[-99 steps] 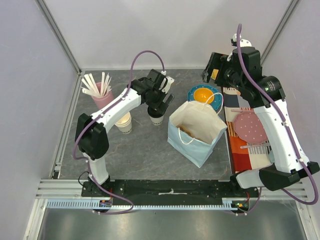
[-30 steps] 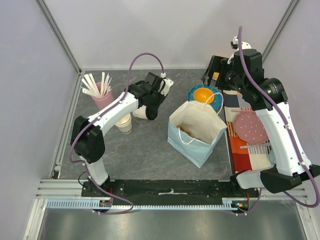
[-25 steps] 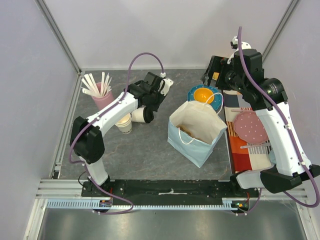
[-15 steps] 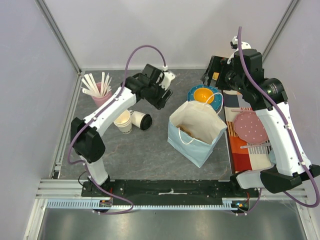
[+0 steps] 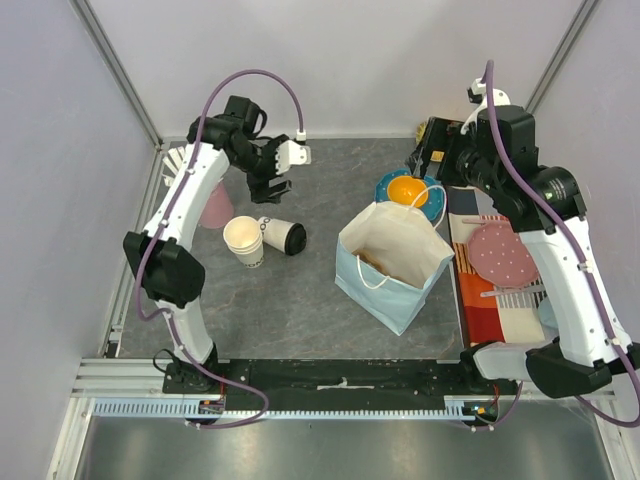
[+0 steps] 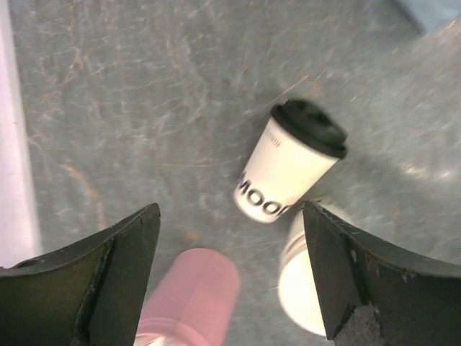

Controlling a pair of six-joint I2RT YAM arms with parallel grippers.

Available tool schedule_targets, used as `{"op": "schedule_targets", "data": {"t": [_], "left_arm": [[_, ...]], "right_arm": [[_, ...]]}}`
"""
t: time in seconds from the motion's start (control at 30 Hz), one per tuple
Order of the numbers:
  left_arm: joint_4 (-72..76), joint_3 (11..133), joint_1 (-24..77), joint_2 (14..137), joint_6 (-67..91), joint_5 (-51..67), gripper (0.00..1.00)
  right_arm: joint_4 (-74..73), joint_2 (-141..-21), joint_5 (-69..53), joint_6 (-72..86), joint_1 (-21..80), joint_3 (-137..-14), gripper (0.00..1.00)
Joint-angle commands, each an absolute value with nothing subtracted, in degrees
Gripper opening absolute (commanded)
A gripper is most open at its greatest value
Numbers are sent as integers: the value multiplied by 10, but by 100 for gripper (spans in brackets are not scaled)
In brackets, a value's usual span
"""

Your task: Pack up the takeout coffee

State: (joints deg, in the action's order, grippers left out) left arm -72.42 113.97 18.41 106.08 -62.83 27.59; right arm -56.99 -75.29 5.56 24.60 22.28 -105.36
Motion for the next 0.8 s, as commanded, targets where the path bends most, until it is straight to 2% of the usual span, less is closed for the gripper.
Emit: {"op": "schedule_targets", "data": {"t": [0.0, 0.13, 0.37, 0.77], "left_arm": [[-881, 1158, 165, 1078, -869, 274, 86], [-844, 1117, 183, 1068, -897, 307, 90], [-801, 1111, 224, 1107, -861, 256, 91], [-872, 1120, 232, 1182, -962, 168, 91]], "right_arm": [[-551, -728, 47, 236, 222, -1041, 98], [-551, -711, 47, 229, 221, -1024, 98], [-549, -708, 28, 227, 221, -1015, 98], [-546, -682, 32, 236, 221, -982, 98]]}}
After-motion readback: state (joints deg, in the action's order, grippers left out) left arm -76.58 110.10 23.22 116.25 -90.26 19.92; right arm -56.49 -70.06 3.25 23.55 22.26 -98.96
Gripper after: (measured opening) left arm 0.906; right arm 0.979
